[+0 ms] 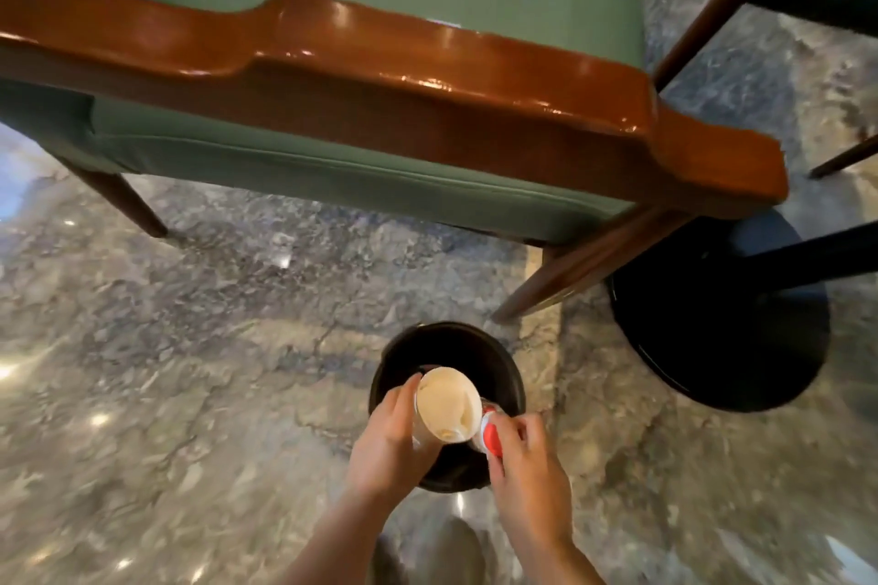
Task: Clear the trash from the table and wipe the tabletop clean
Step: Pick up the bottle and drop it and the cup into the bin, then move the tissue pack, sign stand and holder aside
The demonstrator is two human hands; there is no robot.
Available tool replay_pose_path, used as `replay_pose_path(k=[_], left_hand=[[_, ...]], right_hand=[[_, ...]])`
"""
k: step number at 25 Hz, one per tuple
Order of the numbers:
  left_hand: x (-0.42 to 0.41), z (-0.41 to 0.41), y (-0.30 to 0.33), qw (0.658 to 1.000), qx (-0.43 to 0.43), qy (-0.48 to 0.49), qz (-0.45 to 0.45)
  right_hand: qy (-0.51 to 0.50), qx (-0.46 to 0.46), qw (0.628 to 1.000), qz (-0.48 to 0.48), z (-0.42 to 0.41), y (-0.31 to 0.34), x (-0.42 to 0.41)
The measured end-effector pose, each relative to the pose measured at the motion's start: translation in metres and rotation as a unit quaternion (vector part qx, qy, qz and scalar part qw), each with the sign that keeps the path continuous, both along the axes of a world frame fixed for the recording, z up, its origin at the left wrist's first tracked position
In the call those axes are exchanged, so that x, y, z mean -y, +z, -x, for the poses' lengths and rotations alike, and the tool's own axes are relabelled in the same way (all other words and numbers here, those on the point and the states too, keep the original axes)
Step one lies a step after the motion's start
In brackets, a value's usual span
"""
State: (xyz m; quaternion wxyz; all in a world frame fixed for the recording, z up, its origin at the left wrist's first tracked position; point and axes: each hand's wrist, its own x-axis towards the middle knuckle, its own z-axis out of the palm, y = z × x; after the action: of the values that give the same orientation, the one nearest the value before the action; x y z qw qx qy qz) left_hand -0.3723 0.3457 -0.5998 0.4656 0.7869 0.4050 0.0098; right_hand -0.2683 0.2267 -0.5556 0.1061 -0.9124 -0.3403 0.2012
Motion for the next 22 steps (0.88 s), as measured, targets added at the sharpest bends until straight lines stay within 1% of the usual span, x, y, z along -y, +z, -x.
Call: replay_pose_path(k=[3, 6, 9, 12, 13, 15, 17, 20, 22], left_hand=[[0.0, 0.005, 0.008, 0.997, -0.063, -0.035, -0.023], [-0.01, 0.005, 0.05, 0.986, -0.098, -0.11, -0.084], [-0.027, -0.001, 0.133, 0.954, -0.201, -0.19, -0.114], [-0.041, -0.003, 0.24, 0.926, -0.234, -0.232, -0.185], [-0.042, -0.002, 0.278, 0.92, -0.24, -0.239, -0.196], [-0.042, 0.001, 0.349, 0.908, -0.242, -0.253, -0.228], [-0.035, 0.004, 0.412, 0.904, -0.226, -0.251, -0.263], [-0.018, 0.008, 0.493, 0.912, -0.168, -0.222, -0.3], [-0.007, 0.01, 0.532, 0.922, -0.125, -0.196, -0.308]], right_hand=[[0.017, 0.032, 0.997, 0.069, -0.003, 0.004, -0.001], [0.056, 0.075, 0.992, 0.086, -0.005, 0.04, -0.012], [0.066, 0.094, 0.99, 0.08, -0.002, 0.099, -0.029], [0.079, 0.089, 0.99, 0.072, 0.005, 0.19, -0.043], [0.08, 0.089, 0.99, 0.068, 0.007, 0.223, -0.046], [0.08, 0.086, 0.992, 0.053, 0.013, 0.294, -0.05], [0.082, 0.096, 0.992, 0.02, 0.018, 0.357, -0.047], [0.076, 0.141, 0.986, -0.044, 0.021, 0.444, -0.035], [0.068, 0.166, 0.98, -0.081, 0.019, 0.487, -0.022]])
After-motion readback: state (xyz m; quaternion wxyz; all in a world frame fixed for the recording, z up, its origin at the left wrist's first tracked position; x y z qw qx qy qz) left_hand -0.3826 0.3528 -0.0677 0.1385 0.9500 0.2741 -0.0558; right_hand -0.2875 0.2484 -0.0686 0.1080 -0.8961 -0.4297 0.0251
